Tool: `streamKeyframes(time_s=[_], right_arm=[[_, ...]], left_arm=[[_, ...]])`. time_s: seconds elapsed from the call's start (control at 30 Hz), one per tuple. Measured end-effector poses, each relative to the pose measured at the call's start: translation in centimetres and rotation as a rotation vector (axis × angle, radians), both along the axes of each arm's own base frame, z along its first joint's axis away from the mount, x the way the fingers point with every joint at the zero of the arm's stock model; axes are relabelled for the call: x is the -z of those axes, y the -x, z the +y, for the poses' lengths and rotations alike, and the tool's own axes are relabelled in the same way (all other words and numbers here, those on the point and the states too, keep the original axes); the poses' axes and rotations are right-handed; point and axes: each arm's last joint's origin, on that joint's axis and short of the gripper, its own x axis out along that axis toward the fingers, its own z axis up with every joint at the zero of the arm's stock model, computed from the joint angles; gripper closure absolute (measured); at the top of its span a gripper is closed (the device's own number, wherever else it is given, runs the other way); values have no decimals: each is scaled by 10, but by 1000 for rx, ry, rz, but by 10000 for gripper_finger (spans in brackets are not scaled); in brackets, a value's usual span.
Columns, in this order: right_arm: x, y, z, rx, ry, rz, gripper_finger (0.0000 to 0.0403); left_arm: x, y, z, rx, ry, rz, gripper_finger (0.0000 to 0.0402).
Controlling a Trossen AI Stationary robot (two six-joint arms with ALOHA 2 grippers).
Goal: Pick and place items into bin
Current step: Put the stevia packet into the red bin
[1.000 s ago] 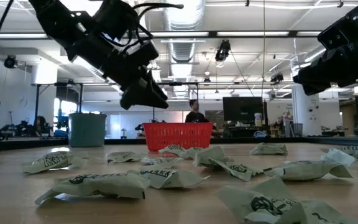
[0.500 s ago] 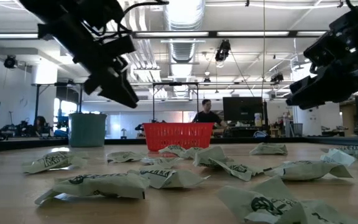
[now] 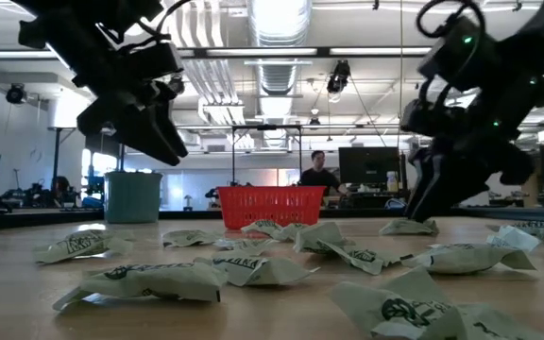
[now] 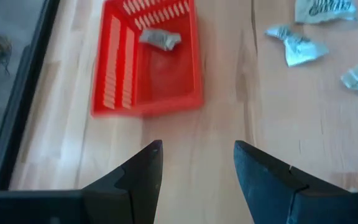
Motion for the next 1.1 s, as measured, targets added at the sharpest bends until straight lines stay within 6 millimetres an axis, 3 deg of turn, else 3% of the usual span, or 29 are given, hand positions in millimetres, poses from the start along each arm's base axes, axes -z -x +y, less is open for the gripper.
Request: streamKeyframes(time_s=[0.33,0.67,0.87,1.1], right_arm=[[3,-14,1,13,-8,52,278],[0,-15,3,-40,19,46,389],[-19,-21,3,-58,82,-37,394],[-58,-43,-1,-74,289,-232,394]], left_arm=[[1,7,0,-53,51,-17,220],[1,10,-9,-41,82,-31,220],[5,16,-14,-52,100,16,220],[11,25,-17,-134,162,84,220]])
